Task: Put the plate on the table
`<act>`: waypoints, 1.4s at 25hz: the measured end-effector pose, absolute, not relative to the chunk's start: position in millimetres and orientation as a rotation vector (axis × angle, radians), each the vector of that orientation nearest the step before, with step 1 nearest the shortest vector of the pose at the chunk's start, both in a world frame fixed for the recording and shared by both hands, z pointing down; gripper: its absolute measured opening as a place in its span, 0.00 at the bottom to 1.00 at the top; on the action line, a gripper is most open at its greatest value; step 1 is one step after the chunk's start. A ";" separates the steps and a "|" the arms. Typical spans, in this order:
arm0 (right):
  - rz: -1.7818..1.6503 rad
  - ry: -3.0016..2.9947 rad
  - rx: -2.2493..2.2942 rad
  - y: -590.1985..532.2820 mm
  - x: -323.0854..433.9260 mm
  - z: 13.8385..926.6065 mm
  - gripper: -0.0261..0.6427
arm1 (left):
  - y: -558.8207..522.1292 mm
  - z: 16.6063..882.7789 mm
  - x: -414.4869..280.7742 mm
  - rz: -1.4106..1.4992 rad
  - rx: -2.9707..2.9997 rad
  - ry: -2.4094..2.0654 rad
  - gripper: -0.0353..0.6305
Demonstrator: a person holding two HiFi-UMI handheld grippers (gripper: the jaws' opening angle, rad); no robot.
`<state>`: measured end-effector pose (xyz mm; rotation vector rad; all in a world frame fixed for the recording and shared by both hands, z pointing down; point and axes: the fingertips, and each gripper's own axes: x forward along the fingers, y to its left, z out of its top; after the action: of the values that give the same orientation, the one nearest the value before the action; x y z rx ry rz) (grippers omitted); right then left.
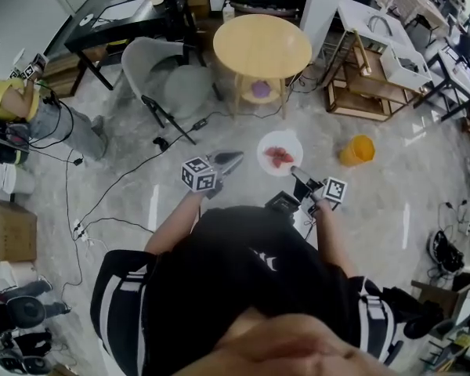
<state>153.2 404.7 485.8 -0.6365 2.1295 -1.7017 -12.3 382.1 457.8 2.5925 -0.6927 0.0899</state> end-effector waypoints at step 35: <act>-1.744 2.106 -0.746 291.4 151.4 501.6 0.06 | 263.6 489.7 -56.1 0.131 2.498 -0.753 0.05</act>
<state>151.4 291.4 501.6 -0.7463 2.1059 -1.7445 -56.1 263.6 489.7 2.4985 -0.7529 0.1314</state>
